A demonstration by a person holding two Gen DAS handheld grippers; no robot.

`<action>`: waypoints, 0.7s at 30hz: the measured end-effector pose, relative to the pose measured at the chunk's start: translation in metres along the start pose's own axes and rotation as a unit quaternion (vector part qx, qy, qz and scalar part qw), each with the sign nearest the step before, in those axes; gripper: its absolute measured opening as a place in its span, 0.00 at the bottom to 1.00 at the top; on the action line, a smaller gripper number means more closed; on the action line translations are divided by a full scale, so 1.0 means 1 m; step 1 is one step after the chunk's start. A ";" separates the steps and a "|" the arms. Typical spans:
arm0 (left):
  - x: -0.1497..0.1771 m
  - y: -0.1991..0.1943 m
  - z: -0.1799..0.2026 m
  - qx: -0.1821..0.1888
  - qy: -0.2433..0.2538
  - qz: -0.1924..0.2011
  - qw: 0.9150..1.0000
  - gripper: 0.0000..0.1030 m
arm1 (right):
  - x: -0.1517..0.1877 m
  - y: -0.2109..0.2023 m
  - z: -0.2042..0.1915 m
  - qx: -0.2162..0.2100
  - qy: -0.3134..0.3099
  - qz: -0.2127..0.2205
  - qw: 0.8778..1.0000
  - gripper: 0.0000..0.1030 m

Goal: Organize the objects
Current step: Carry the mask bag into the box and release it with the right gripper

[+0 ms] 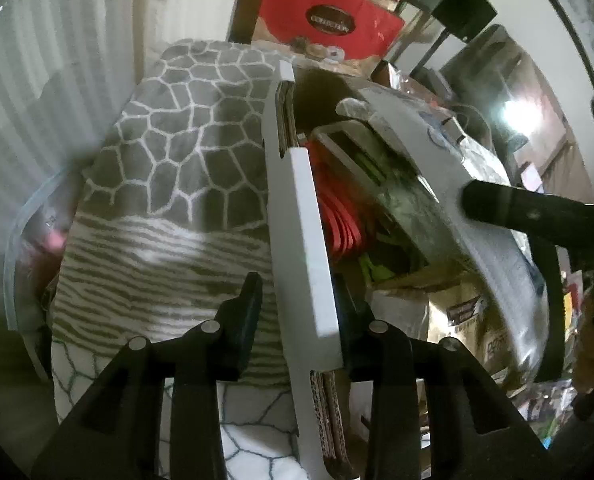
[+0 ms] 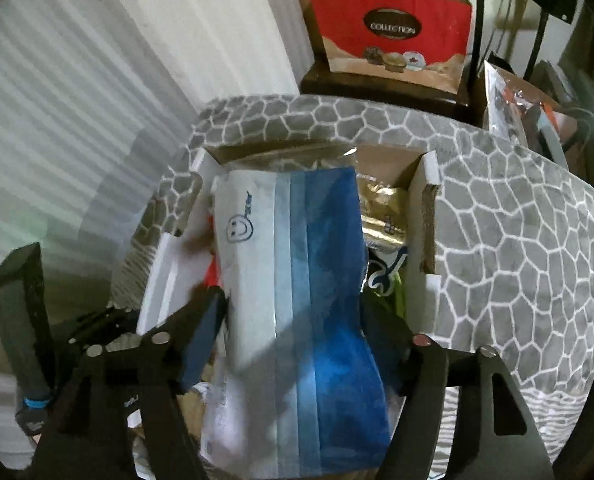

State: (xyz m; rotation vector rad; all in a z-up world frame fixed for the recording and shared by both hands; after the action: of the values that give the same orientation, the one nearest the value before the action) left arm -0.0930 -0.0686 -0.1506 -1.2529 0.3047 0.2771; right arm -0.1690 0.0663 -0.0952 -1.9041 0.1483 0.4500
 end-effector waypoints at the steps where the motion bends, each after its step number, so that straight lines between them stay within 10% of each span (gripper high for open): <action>1: -0.001 0.000 0.000 0.001 -0.001 0.000 1.000 0.30 | -0.001 -0.008 0.001 -0.004 0.003 0.007 1.000 0.71; 16: -0.017 0.001 -0.011 0.004 -0.014 0.000 1.000 0.37 | 0.034 -0.040 0.047 0.040 0.023 0.036 0.998 0.75; 21: -0.020 0.010 -0.007 0.007 -0.006 -0.010 1.000 0.35 | 0.044 -0.029 0.055 -0.010 0.055 0.029 0.998 0.53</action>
State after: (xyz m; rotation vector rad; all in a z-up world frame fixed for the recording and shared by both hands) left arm -0.1157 -0.0732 -0.1537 -1.2388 0.2828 0.2657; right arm -0.1324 0.1326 -0.1031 -1.9486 0.2722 0.3870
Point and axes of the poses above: each gripper's, at about its wrist camera, not at the fingertips, and y roughly the way its jaws point, z to its right, x to its underside, the point moved 9 cm from there along y, roughly the way its jaws point, and after that the axes turned 3 degrees about -x, right-handed, at the moved point
